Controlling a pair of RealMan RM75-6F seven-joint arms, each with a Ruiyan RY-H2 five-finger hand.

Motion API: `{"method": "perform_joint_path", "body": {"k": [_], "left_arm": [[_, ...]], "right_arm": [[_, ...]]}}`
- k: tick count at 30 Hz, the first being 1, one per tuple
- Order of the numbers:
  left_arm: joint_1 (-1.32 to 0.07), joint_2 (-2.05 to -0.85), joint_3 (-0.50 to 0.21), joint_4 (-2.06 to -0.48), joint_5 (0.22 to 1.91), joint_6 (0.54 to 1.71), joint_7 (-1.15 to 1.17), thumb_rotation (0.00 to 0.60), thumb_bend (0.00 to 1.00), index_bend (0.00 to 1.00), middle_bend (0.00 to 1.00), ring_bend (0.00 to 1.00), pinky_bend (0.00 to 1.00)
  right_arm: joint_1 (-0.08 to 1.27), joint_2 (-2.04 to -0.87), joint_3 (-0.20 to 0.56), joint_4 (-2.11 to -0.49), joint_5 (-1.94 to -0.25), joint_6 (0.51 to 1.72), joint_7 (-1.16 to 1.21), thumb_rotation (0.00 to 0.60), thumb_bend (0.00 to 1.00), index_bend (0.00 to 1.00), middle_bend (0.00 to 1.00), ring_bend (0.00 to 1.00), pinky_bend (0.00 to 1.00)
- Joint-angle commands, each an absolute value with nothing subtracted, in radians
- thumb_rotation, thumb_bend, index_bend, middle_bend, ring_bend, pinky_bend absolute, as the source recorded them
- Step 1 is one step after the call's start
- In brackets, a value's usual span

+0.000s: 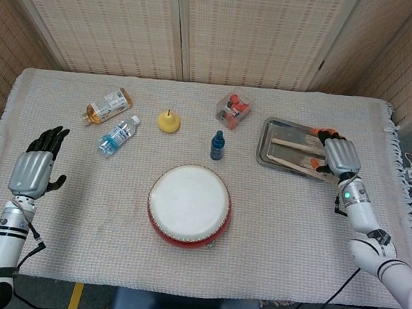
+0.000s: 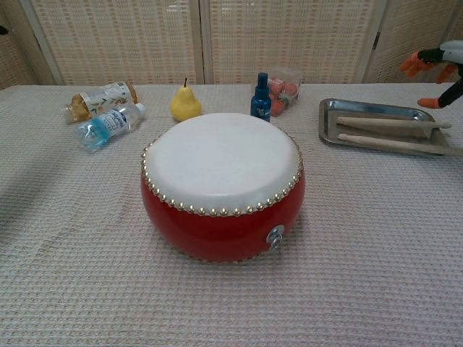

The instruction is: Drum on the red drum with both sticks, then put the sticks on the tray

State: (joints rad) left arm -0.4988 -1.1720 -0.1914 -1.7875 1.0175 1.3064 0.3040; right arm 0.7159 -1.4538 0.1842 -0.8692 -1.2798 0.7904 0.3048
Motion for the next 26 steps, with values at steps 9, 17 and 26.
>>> {"method": "perform_joint_path", "body": {"k": [9, 17, 26], "left_arm": [[-0.390, -1.120, -0.143, -1.695, 1.120, 1.313, 0.105, 0.600, 0.24, 0.00, 0.00, 0.00, 0.16], [-0.297, -1.116, -0.076, -1.638, 1.274, 1.412, 0.042, 0.600, 0.24, 0.00, 0.00, 0.00, 0.14], [-0.190, -1.158, -0.019, -1.580, 1.380, 1.538, 0.035, 0.600, 0.24, 0.00, 0.00, 0.00, 0.14]], "right_arm": [[0.327, -1.051, 0.079, -1.509, -1.407, 1.315, 0.175, 0.600, 0.37, 0.06, 0.11, 0.01, 0.11], [0.193, -1.065, 0.003, -1.505, -1.505, 1.468, 0.205, 0.600, 0.37, 0.04, 0.11, 0.00, 0.09], [0.105, -1.110, -0.021, -1.453, -1.530, 1.551, 0.235, 0.600, 0.37, 0.03, 0.11, 0.00, 0.06]]}}
